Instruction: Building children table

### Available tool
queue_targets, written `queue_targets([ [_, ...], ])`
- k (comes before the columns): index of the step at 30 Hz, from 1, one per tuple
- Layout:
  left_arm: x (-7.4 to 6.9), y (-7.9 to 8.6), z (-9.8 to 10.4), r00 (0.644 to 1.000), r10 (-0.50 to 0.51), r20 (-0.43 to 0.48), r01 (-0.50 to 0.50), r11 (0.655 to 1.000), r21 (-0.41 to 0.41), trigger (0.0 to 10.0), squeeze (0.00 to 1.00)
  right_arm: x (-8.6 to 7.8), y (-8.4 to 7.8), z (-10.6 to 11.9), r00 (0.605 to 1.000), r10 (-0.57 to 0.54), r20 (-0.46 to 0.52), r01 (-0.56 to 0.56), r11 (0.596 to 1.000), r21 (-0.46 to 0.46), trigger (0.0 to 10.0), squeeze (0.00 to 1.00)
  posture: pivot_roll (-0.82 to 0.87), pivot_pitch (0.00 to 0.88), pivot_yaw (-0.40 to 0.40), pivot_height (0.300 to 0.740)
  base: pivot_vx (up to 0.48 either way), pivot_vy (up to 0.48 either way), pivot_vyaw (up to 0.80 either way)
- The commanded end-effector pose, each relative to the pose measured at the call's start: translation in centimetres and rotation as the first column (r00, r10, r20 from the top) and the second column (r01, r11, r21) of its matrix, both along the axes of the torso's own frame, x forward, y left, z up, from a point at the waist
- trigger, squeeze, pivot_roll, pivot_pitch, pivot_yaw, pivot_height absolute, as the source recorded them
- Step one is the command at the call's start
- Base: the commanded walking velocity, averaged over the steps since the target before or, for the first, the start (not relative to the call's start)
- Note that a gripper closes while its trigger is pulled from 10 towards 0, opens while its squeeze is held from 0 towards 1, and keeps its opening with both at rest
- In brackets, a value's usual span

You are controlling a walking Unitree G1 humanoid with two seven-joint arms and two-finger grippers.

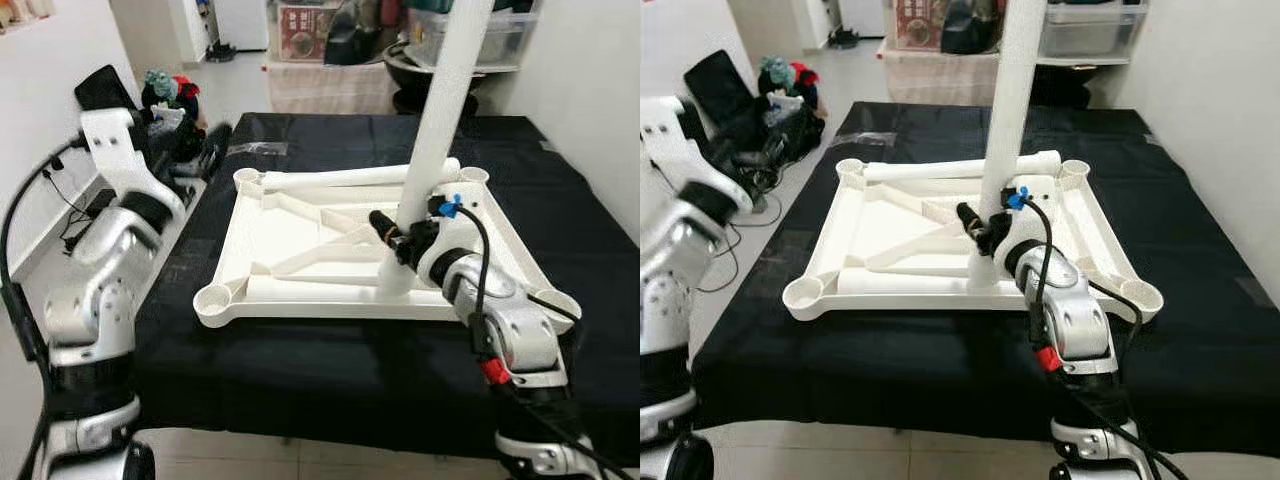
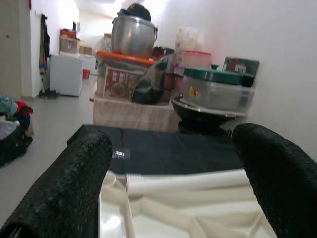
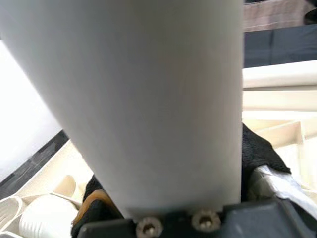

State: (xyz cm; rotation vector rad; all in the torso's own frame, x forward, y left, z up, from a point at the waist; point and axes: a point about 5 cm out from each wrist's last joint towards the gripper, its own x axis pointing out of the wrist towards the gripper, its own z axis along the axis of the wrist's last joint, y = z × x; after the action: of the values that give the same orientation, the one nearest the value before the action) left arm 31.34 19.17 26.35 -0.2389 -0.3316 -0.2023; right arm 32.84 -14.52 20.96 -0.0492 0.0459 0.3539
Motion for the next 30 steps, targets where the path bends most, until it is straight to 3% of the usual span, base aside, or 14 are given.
queue_targets([
  [1, -0.6, 0.0, -1.9, 0.999, 0.012, -0.052, -0.012, 1.0, 0.002, 10.0, 0.0, -0.1, -0.2, 0.3, 1.0, 0.001, 0.026, -0.002, 1.0, 0.023, 10.0, 0.0, -0.06, 0.0, -0.001, 0.74, 0.0, 0.0, 0.0],
  [2, -1.4, -0.3, -4.1, 0.993, 0.004, -0.117, -0.005, 1.0, -0.007, 10.0, 0.0, -0.1, 0.0, 0.6, 0.999, 0.016, 0.042, -0.018, 0.999, 0.038, 10.0, 0.0, -0.06, 0.0, -0.006, 0.74, 0.0, 0.0, 0.0],
  [3, -1.4, -0.3, -4.1, 0.993, 0.004, -0.117, -0.005, 1.0, -0.007, 10.0, 0.0, -0.1, 0.0, 0.6, 0.999, 0.016, 0.042, -0.018, 0.999, 0.038, 10.0, 0.0, -0.06, 0.0, -0.006, 0.74, 0.0, 0.0, 0.0],
  [5, -2.5, -1.2, -6.7, 0.979, -0.028, -0.2, 0.027, 1.0, -0.009, 10.0, 0.0, -0.3, 0.4, 1.0, 0.997, 0.045, 0.065, -0.05, 0.997, 0.063, 10.0, 0.0, -0.06, 0.0, -0.006, 0.74, 0.0, -0.234, 0.0],
  [12, -3.3, -4.0, -9.6, 0.956, -0.11, -0.272, 0.122, 0.992, 0.027, 10.0, 0.0, -1.5, 2.7, 0.7, 0.985, 0.142, 0.094, -0.152, 0.982, 0.111, 10.0, 0.0, -0.07, 0.0, 0.0, 0.74, 0.0, -0.468, 0.0],
  [16, -3.4, -4.2, -9.9, 0.954, -0.116, -0.277, 0.132, 0.991, 0.038, 10.0, 0.0, -1.7, 3.1, 0.6, 0.984, 0.151, 0.094, -0.162, 0.98, 0.113, 10.0, 0.0, -0.07, 0.0, 0.001, 0.74, 0.0, -0.465, 0.0],
  [20, -4.0, -5.3, -10.5, 0.935, -0.203, -0.29, 0.222, 0.974, 0.033, 10.0, 0.0, -1.6, 3.2, 0.4, 0.983, 0.157, 0.096, -0.168, 0.978, 0.122, 10.0, 0.0, -0.07, 0.0, 0.001, 0.74, 0.0, -0.462, 0.0],
  [30, -4.1, -6.1, -10.5, 0.934, -0.225, -0.277, 0.251, 0.966, 0.06, 10.0, 0.0, -1.4, 3.2, 0.6, 0.987, 0.119, 0.111, -0.132, 0.985, 0.113, 10.0, 0.0, -0.08, 0.0, 0.003, 0.74, 0.0, -0.443, 0.0],
])
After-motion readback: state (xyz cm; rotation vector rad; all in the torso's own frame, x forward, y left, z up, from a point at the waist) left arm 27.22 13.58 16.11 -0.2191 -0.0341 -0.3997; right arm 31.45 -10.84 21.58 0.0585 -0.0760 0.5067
